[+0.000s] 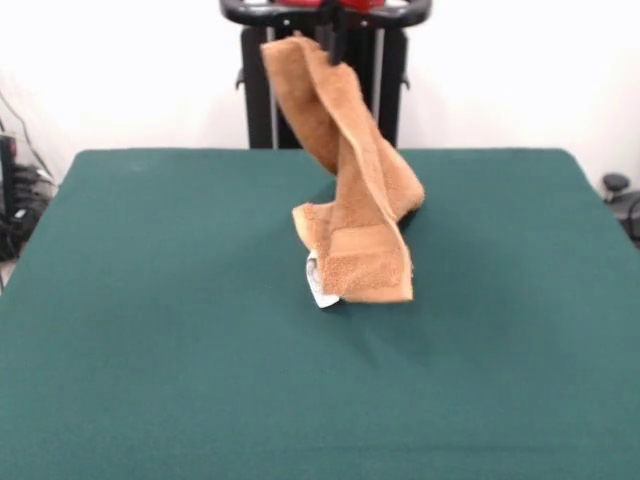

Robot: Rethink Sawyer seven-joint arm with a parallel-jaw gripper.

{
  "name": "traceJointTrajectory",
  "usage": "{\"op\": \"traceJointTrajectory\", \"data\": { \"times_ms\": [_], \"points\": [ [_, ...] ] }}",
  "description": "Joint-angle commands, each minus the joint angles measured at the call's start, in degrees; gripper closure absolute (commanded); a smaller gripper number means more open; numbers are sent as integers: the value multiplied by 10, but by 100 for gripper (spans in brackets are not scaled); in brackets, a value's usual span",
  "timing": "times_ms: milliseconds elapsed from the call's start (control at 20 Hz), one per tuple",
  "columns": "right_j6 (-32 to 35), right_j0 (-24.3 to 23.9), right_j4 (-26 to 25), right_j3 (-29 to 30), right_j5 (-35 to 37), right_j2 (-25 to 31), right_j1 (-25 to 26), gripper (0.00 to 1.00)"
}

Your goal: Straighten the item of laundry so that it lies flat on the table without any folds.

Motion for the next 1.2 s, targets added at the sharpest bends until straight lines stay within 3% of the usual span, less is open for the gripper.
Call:
{"op": "traceJointTrajectory", "data": {
  "times_ms": [50,650,1200],
  "points": [
    [131,61,11,-49,81,30,55,100],
    [266,159,59,-155,89,-35,164,100],
    [388,261,88,-190,-34,-107,294,100]
  ]
}}
